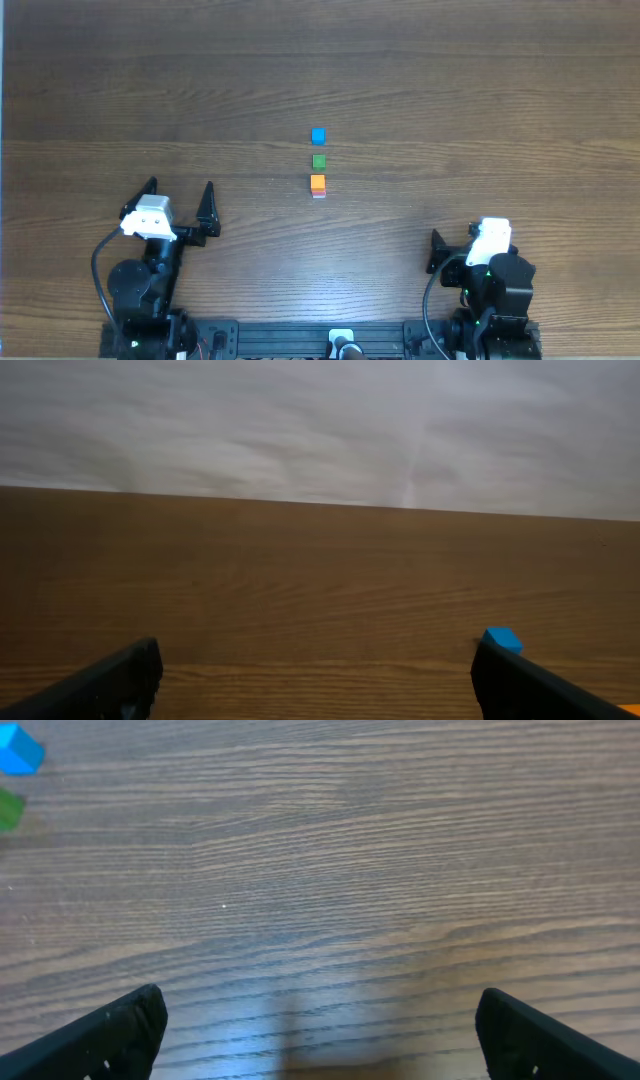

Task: Stack Cubes

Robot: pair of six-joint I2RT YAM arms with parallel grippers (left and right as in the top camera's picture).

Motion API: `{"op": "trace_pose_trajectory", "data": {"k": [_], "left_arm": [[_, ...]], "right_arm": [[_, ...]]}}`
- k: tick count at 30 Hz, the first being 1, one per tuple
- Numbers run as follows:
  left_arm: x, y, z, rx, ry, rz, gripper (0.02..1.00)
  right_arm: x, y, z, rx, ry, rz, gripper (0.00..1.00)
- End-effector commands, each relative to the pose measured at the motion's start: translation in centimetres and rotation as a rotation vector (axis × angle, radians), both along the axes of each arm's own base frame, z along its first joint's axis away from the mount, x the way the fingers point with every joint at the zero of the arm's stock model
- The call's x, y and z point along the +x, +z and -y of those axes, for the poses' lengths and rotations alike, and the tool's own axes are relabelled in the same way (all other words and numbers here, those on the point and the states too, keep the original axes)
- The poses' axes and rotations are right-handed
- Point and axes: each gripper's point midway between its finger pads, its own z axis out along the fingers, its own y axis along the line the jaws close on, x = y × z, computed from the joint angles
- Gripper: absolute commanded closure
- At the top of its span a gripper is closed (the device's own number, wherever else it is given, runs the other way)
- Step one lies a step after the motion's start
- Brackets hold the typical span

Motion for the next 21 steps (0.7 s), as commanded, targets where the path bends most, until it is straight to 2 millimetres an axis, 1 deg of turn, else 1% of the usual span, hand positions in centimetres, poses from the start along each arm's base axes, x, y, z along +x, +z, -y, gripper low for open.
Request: {"op": "trace_pose_trajectory", "data": {"k": [1, 12, 15, 21], "left_arm": [[0.0, -0.3, -0.2, 0.015, 0.006, 0.000, 0.020], [0.0, -0.3, -0.2, 0.015, 0.006, 0.000, 0.020], [0.0, -0.3, -0.2, 0.015, 0.006, 0.000, 0.018], [0.0, -0.3, -0.2, 0.015, 0.006, 0.000, 0.018]], "right_arm": [[-0.4, -0.6, 0.4, -0.071, 0.031, -0.027, 0.007], [-0.4, -0.7, 0.4, -0.072, 0.031, -0.028, 0.009], [-0.4, -0.7, 1.4, -0.119, -0.010, -0.033, 0.009], [-0.4, -0.5, 2.2, -0.158, -0.035, -0.032, 0.009]]}}
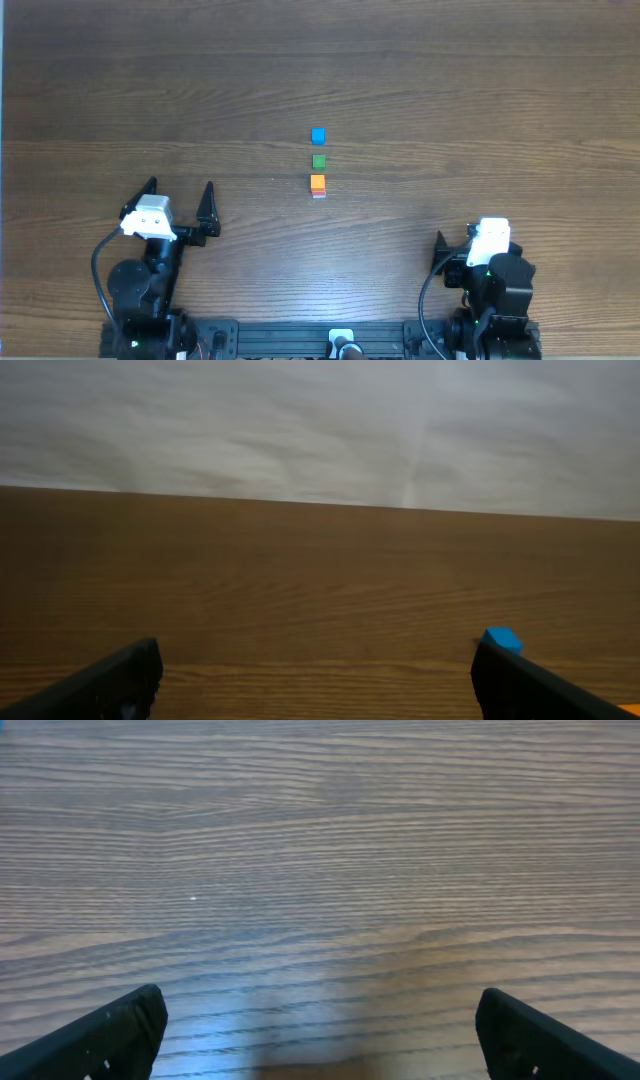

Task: Stack Cubes

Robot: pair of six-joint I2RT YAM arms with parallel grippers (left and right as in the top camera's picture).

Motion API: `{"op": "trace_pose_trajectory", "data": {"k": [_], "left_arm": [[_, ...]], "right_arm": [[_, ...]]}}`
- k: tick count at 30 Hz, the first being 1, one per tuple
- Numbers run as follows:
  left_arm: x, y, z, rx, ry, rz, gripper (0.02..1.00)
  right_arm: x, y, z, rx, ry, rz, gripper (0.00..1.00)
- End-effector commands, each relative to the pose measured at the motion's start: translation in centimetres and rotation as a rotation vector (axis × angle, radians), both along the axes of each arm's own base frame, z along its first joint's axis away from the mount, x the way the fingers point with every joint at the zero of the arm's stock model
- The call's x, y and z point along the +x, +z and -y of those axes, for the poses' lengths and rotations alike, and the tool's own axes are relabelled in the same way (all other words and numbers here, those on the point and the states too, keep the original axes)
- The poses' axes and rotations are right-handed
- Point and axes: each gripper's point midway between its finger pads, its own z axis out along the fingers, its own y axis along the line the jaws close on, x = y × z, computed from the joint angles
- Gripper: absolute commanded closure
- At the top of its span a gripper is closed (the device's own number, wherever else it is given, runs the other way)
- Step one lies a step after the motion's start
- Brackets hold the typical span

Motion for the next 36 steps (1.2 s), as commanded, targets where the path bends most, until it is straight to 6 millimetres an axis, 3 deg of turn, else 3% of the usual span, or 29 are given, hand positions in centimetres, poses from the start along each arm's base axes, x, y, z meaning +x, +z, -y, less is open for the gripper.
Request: {"op": "trace_pose_trajectory", "data": {"k": [1, 11, 15, 20, 24, 26, 27, 32, 36], "left_arm": [[0.0, -0.3, -0.2, 0.015, 0.006, 0.000, 0.018], [0.0, -0.3, -0.2, 0.015, 0.006, 0.000, 0.018], [0.0, -0.3, -0.2, 0.015, 0.006, 0.000, 0.020], [0.0, -0.3, -0.2, 0.015, 0.006, 0.000, 0.018], [0.0, -0.3, -0.2, 0.015, 0.006, 0.000, 0.020], [0.0, -0.3, -0.2, 0.015, 0.006, 0.000, 0.018], [0.0, -0.3, -0.2, 0.015, 0.006, 0.000, 0.018], [0.0, -0.3, -0.2, 0.015, 0.006, 0.000, 0.018], [0.0, -0.3, -0.2, 0.015, 0.006, 0.000, 0.018]], "right_arm": [[-0.1, -0.1, 1.5, -0.072, -0.055, -0.005, 0.009], [3.6, 6.4, 1.7, -0.084, -0.057, 0.298, 0.007], [4.4, 8.5, 0.3, -0.053, 0.015, 0.392, 0.007], [5.2, 13.1, -1.8, -0.024, 0.134, 0.586, 0.009], [4.6, 17.3, -5.1, 0.047, 0.319, 0.758, 0.007], [4.1, 17.8, -6.5, 0.066, 0.402, 0.777, 0.007], [3.9, 17.9, -6.8, 0.071, 0.421, 0.779, 0.009], [2.5, 22.4, -7.8, 0.118, 0.478, 0.961, 0.009], [1.9, 24.2, -7.6, 0.069, 0.479, 1.041, 0.007]]}}
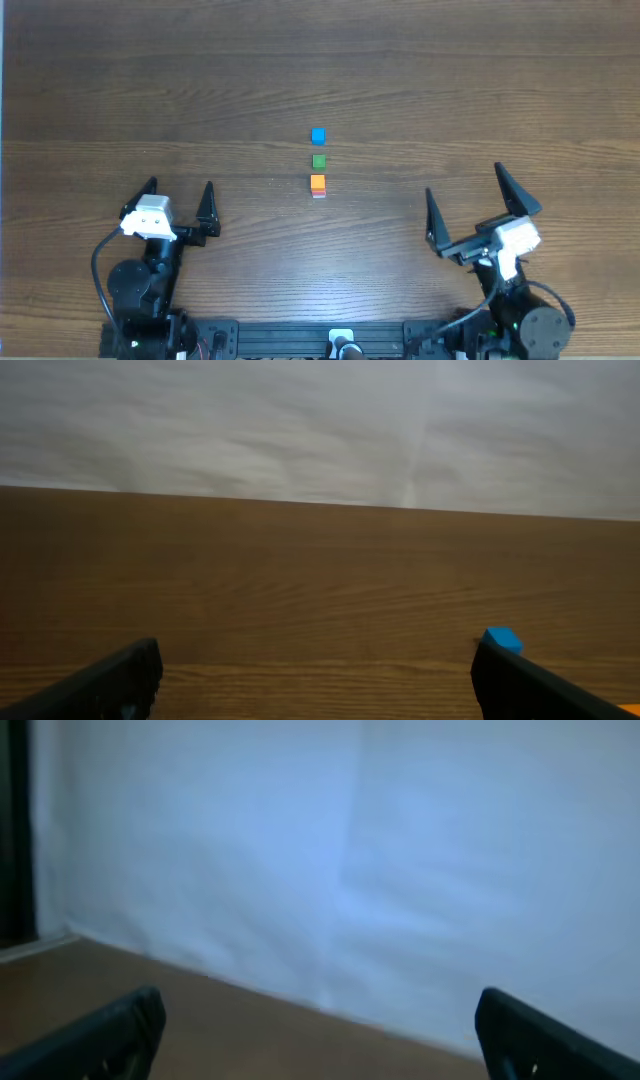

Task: Stack Cubes

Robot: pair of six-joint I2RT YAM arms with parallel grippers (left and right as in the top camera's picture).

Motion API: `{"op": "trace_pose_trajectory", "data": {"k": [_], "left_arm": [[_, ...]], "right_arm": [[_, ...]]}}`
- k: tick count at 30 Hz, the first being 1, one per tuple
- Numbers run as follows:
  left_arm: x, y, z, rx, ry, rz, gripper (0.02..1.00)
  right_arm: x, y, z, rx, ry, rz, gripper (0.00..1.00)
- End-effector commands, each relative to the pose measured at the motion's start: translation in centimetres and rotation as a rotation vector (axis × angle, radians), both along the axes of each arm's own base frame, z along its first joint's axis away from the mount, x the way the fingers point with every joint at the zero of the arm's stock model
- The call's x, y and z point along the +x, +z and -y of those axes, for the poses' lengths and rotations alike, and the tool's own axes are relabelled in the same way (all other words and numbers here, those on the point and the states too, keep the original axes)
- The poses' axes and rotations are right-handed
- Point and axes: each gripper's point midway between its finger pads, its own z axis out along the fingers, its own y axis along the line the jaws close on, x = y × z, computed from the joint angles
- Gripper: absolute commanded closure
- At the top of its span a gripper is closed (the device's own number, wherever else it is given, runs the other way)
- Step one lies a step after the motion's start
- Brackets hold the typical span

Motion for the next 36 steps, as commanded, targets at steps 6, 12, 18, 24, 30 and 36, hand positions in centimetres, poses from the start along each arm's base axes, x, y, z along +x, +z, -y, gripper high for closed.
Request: {"op": "trace_pose_trajectory", "data": {"k": [6, 12, 18, 24, 30, 36], "left_arm": [[0.0, -0.2, -0.2, 0.014, 0.006, 0.000, 0.018], [0.0, -0.2, -0.2, 0.014, 0.006, 0.000, 0.020], [0.0, -0.2, -0.2, 0.014, 0.006, 0.000, 0.018], [0.0, -0.2, -0.2, 0.014, 0.006, 0.000, 0.018], [0.0, -0.2, -0.2, 0.014, 0.006, 0.000, 0.020], [0.0, -0.2, -0.2, 0.014, 0.006, 0.000, 0.018]], "right_arm": [[0.6, 3.4, -0.2, 0.011, 0.025, 0.008, 0.007], [4.5, 6.0, -0.6, 0.009, 0.070, -0.110, 0.009], [10.2, 6.5, -2.4, 0.023, 0.129, -0.258, 0.007], [15.6, 3.3, -7.1, 0.006, 0.167, -0.525, 0.009], [17.9, 2.0, -13.4, -0.063, 0.277, -0.638, 0.009], [19.3, 0.2, -18.2, -0.102, 0.348, -0.725, 0.009]]}}
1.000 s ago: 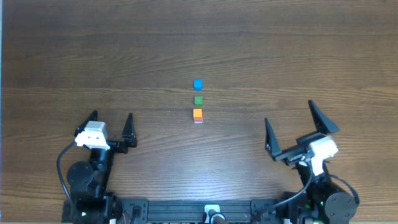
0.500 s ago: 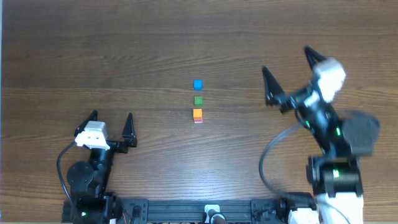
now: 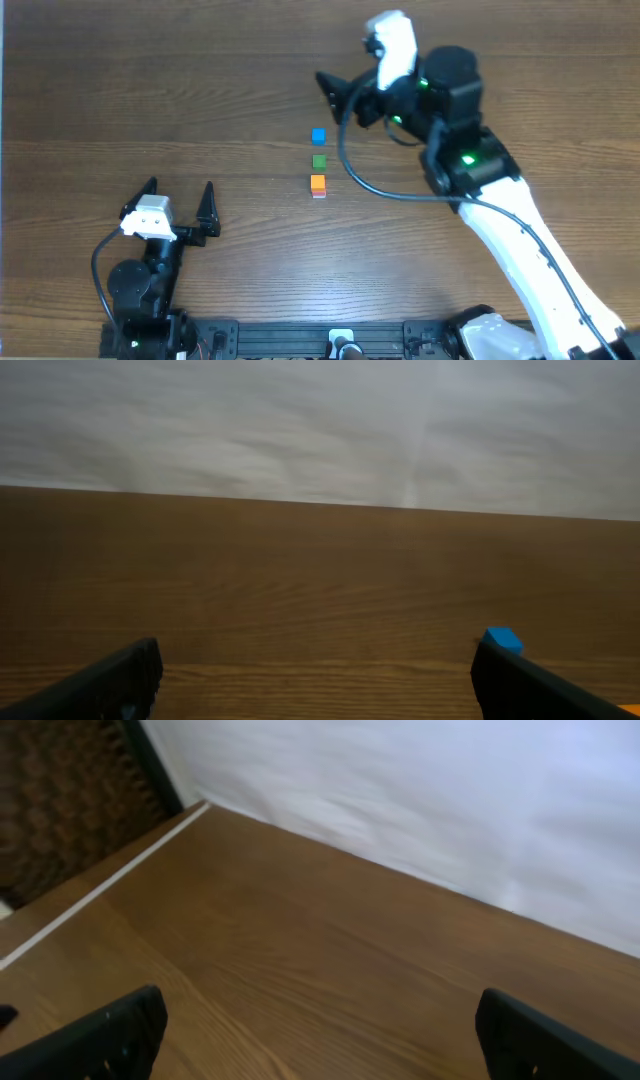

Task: Stack Cubes

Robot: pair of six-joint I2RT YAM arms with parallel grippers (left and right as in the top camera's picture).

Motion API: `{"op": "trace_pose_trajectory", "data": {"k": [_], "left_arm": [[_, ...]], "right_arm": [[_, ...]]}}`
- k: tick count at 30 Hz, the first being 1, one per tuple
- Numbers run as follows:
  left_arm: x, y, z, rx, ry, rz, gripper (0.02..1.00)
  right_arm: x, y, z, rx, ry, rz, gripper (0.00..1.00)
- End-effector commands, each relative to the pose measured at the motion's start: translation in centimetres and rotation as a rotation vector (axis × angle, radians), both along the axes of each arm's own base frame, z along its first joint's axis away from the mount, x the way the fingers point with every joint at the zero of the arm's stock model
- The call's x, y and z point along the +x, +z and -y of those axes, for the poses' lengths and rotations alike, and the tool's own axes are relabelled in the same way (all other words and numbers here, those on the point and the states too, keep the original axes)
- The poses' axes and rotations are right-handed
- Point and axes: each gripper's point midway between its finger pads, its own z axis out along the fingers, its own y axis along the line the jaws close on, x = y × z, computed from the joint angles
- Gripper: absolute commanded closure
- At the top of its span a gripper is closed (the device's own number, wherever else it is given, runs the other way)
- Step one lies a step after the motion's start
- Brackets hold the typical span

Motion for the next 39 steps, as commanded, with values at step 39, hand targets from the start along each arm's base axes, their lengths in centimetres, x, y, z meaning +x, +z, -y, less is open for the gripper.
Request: {"op": "trace_pose_trajectory", "data": {"k": [39], "left_arm": [[0.0, -0.2, -0.2, 0.014, 0.006, 0.000, 0.018]], "right_arm": [[-3.0, -22.4, -4.7, -0.473, -0.398, -0.978, 0.007]]}}
